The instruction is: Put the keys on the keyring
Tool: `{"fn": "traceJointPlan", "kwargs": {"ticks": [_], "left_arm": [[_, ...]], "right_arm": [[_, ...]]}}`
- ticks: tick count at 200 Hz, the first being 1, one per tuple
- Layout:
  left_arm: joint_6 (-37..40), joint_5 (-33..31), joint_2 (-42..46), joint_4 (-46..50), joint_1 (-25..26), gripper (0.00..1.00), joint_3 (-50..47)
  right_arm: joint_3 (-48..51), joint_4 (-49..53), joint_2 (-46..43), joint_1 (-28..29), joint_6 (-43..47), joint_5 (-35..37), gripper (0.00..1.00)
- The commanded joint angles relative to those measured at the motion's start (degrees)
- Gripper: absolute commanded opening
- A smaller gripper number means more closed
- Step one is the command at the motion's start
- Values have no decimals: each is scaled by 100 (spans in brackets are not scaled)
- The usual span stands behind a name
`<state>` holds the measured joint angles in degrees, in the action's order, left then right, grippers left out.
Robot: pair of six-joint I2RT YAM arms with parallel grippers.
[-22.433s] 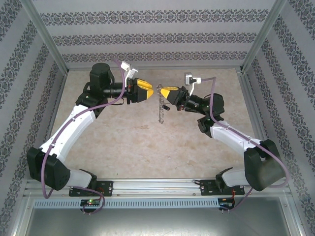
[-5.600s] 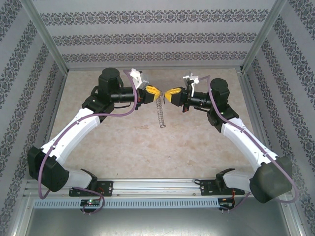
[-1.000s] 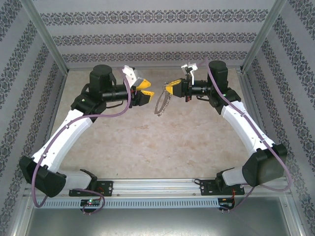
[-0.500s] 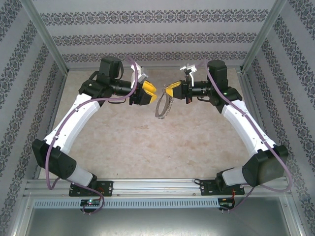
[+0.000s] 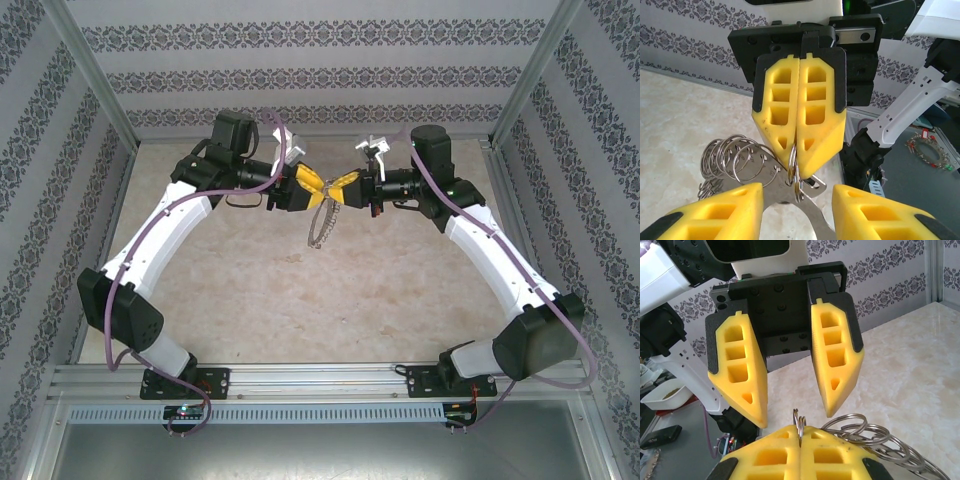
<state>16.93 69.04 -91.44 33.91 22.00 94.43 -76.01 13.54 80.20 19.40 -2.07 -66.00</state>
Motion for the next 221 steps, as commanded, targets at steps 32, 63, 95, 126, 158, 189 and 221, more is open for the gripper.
{"fn": "traceJointPlan", "kwargs": {"ticks": [32,63,95,126,158,189,221], "left_arm": [[-97,426,-111,-136,-51,30,226],[-172,541,-177,-202,-51,21,258],[-181,652,-249,-174,-39,13,302],[-155,716,-322,-106,-1,0,339],[-97,679,-379,-45,76,0,349],[-28,654,-386,-33,97,0,330],[-150,444,-303,-332,95,0,165]], "right_arm": [[-54,-126,78,73,205,-73,0],[-72,-143,120,75,205,-63,0],[-76,-144,134,88,212,-45,0],[-72,-143,147,83,224,-16,0],[-72,-158,168,101,224,-4,0],[-81,-164,160,95,217,40,0],[-56,-276,104,14,79,96,11]]}}
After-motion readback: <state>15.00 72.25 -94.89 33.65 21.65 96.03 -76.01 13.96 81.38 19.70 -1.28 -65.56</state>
